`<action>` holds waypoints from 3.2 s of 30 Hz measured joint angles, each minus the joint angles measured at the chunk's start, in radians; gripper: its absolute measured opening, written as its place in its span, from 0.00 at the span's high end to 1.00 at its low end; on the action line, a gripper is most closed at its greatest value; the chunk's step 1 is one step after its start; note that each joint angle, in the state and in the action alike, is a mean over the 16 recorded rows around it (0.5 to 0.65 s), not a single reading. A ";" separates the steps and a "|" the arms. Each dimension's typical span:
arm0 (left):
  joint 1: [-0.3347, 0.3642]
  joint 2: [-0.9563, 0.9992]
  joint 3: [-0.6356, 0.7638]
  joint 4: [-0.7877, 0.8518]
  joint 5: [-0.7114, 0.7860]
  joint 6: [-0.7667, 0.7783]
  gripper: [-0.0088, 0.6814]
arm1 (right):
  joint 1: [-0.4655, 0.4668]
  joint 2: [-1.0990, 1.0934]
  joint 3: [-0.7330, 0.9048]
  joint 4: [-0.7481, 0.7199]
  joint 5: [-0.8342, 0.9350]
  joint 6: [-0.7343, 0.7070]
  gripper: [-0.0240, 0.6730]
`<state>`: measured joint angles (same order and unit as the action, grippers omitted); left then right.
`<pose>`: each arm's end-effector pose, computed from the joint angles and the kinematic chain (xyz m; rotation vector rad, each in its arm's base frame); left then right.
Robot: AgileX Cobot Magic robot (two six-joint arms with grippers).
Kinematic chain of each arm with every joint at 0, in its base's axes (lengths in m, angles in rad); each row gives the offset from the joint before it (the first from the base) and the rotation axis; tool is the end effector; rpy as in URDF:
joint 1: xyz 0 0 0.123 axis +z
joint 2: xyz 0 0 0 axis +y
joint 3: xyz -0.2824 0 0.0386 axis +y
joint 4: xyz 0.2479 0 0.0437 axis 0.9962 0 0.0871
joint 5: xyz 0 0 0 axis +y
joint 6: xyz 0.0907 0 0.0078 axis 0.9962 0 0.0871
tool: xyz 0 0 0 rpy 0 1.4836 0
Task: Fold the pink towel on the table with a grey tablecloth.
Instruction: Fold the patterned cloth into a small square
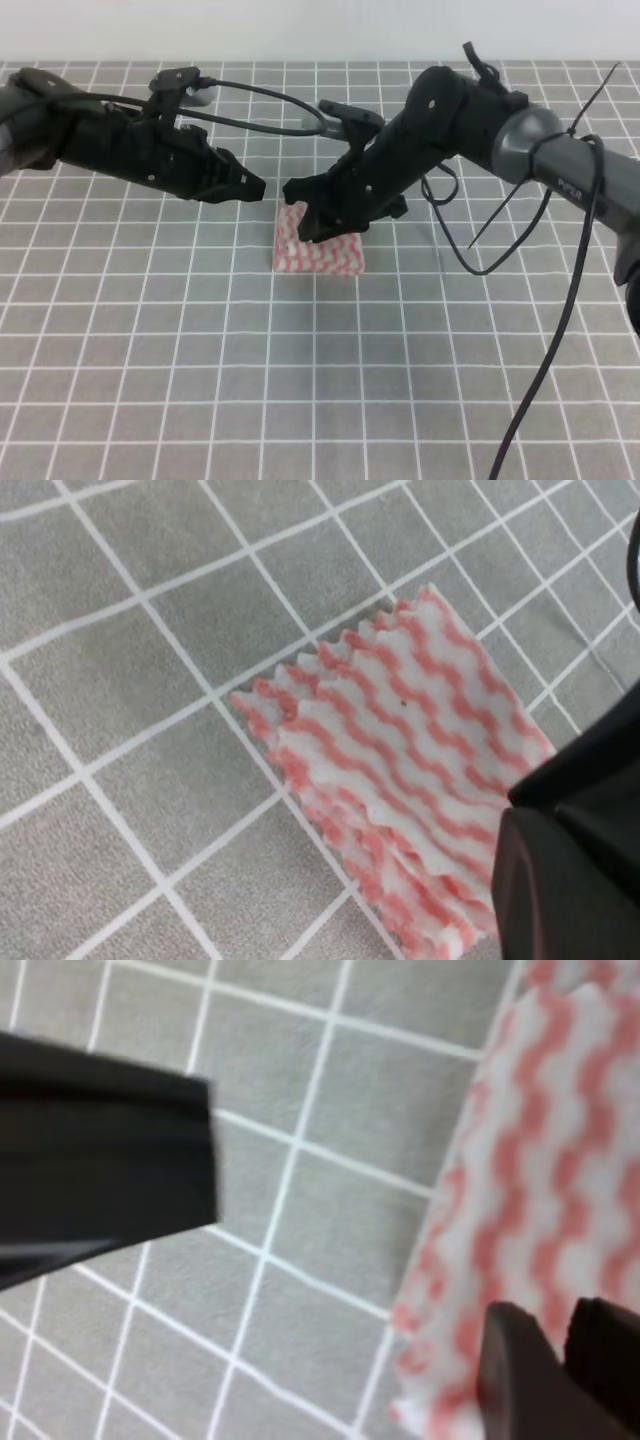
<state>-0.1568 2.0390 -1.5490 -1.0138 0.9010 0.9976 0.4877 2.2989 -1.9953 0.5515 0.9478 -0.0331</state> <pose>0.4234 -0.1283 0.2226 0.7117 2.3138 -0.8957 0.4276 0.2707 0.2028 -0.3928 2.7238 0.8295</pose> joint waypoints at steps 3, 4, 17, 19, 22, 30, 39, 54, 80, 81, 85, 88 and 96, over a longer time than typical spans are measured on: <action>0.000 0.001 0.000 0.000 0.000 0.000 0.99 | 0.011 0.003 0.000 0.003 0.001 0.000 0.83; 0.000 0.001 0.000 0.000 0.000 0.000 0.99 | 0.015 0.003 0.000 0.004 0.002 0.000 0.83; 0.000 -0.001 0.000 -0.001 -0.001 0.002 0.99 | 0.037 0.013 0.000 0.010 0.003 -0.001 0.83; 0.000 -0.002 0.000 -0.002 -0.002 0.002 0.99 | 0.035 0.013 -0.002 0.011 0.003 -0.001 0.83; 0.001 -0.003 0.000 -0.003 -0.001 0.002 0.99 | 0.028 0.015 -0.009 0.011 0.002 -0.002 0.83; 0.001 -0.003 0.000 -0.027 0.029 -0.001 0.99 | -0.011 0.014 -0.058 0.001 0.025 -0.002 0.83; -0.064 0.005 0.000 -0.029 0.082 -0.015 0.99 | -0.059 0.014 -0.106 -0.053 0.113 0.002 0.85; -0.175 0.058 0.000 0.113 0.056 -0.100 0.99 | -0.072 0.003 -0.109 -0.102 0.215 0.004 0.98; -0.162 0.059 -0.001 0.178 -0.026 -0.130 0.99 | -0.070 0.011 -0.109 -0.063 0.271 -0.002 0.99; -0.162 0.059 -0.001 0.175 -0.026 -0.129 0.99 | -0.070 0.012 -0.109 -0.061 0.273 -0.003 0.99; -0.162 0.061 -0.001 0.165 -0.033 -0.129 0.99 | -0.067 0.016 -0.110 -0.052 0.274 -0.006 0.99; -0.162 0.069 -0.001 0.164 -0.043 -0.130 0.99 | -0.063 0.021 -0.110 -0.046 0.277 -0.008 0.99; -0.162 0.084 0.000 0.188 -0.064 -0.133 0.99 | -0.055 0.047 -0.110 -0.043 0.275 -0.010 0.99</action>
<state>-0.3185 2.1228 -1.5492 -0.8259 0.8366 0.8645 0.4324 2.3464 -2.1057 0.5088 1.2226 -0.0427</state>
